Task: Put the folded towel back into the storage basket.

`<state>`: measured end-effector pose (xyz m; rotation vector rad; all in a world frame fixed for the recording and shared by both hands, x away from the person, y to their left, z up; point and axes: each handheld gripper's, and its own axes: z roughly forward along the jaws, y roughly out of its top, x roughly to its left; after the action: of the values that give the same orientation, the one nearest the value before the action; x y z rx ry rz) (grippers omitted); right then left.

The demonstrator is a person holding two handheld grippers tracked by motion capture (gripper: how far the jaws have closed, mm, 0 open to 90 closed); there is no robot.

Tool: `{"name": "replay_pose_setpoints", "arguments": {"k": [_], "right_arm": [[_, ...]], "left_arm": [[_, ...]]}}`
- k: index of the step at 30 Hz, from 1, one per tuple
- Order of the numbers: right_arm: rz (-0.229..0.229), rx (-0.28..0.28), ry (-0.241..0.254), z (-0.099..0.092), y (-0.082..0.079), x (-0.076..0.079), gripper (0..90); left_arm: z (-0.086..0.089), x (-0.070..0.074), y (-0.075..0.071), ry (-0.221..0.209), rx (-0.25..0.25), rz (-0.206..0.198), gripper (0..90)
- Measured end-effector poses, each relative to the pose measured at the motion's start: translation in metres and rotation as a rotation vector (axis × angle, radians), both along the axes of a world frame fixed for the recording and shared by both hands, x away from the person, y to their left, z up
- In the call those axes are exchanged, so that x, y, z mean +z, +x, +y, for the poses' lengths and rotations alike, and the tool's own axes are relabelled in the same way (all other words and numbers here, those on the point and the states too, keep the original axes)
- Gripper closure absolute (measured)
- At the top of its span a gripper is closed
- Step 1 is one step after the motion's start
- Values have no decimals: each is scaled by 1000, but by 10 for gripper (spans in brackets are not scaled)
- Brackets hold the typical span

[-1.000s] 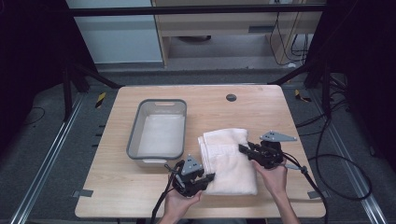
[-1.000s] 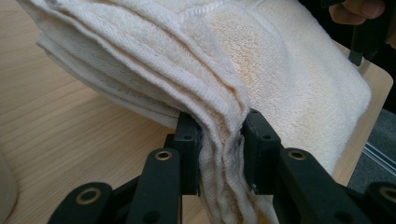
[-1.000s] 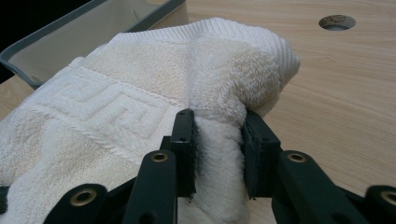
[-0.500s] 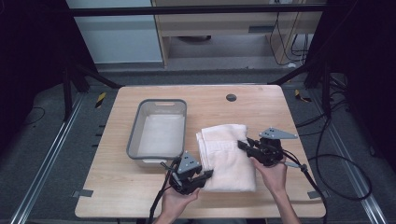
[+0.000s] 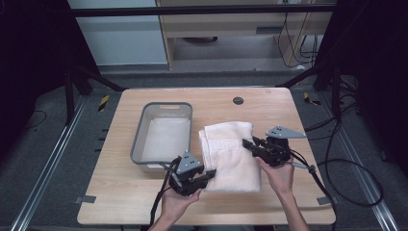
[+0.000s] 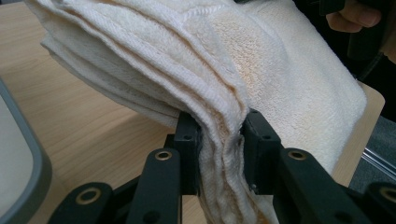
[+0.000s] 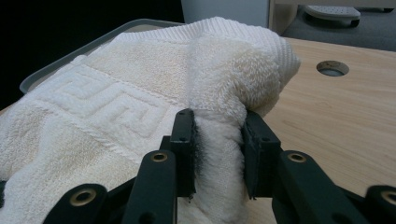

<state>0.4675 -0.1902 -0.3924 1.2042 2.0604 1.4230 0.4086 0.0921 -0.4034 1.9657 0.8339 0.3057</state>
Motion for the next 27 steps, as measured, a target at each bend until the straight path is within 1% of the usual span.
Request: {"name": "replay_pose_setpoints", "arguments": {"k": [2,3,9,13,17,20,27], "right_arm": [[-12,-2,-5,2,2,7,692],[-12,-2,-5,2,2,7,692],[-30,-3,5,6,7,20,691],[-41,-3,3,10,10,27,691],[-46,0,1,13,13,31,691],[-46,-1,-4,16,15,32,690],[-53,5,7,25,21,37,689]], "left_arm": [[1,4,1,-3,1,-8,696],[2,6,2,-6,2,-10,696],[6,18,7,-6,2,-30,696],[10,22,11,-11,2,-34,696],[15,23,13,-27,4,-37,696],[18,25,15,-25,4,-38,696],[28,31,20,-40,17,-39,696]]}}
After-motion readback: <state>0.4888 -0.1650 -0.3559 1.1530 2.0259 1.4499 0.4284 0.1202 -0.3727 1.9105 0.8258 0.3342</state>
